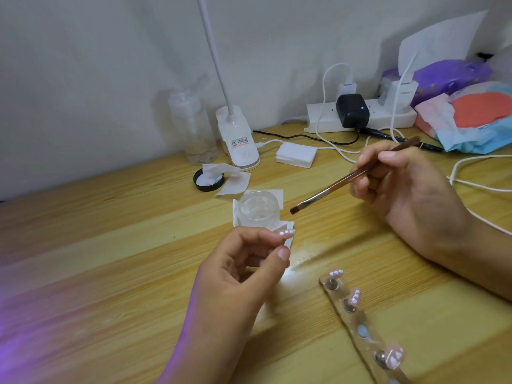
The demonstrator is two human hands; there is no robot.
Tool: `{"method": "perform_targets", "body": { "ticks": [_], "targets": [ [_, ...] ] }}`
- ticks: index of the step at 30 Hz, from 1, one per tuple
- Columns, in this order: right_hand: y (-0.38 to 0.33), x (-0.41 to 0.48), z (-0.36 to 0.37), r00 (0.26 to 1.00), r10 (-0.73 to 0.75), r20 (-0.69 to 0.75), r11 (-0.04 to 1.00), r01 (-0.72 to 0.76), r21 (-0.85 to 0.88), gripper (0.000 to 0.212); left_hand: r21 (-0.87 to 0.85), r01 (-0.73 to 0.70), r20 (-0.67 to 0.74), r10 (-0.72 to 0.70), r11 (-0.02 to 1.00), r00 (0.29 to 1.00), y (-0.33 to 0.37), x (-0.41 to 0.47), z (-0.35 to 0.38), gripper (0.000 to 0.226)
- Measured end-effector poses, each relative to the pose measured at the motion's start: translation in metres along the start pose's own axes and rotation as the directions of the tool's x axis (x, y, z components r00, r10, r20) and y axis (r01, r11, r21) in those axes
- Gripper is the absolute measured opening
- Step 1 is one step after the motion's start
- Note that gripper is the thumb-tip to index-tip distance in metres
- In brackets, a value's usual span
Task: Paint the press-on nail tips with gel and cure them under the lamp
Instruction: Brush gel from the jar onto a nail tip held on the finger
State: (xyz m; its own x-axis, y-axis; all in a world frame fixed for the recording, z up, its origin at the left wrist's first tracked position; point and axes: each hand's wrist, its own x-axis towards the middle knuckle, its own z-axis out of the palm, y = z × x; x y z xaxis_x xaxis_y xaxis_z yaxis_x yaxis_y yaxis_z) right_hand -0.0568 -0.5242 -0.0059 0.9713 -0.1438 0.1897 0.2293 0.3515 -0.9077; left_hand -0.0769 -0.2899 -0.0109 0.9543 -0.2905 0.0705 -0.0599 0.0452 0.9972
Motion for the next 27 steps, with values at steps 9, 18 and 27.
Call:
{"method": "perform_targets", "body": {
  "ticks": [9,18,27],
  "targets": [
    [-0.0021,-0.0037,0.0052,0.996,0.082,0.033,0.997,-0.081,-0.019,0.031,0.054,-0.002,0.05,0.0,0.999,0.999,-0.0017,-0.0019,0.0008,0.025],
    [0.0017,-0.005,0.0049,0.999,-0.022,0.048,0.992,0.028,-0.126,0.032,0.054,0.026,0.049,-0.029,0.998,0.998,-0.0024,-0.0017,-0.0001,0.018],
    [-0.0028,-0.0038,0.0042,0.999,-0.011,0.05,1.0,0.011,-0.001,0.031,0.069,-0.001,0.056,-0.003,0.998,0.998,-0.0033,-0.001,-0.0003,0.019]
  ]
}}
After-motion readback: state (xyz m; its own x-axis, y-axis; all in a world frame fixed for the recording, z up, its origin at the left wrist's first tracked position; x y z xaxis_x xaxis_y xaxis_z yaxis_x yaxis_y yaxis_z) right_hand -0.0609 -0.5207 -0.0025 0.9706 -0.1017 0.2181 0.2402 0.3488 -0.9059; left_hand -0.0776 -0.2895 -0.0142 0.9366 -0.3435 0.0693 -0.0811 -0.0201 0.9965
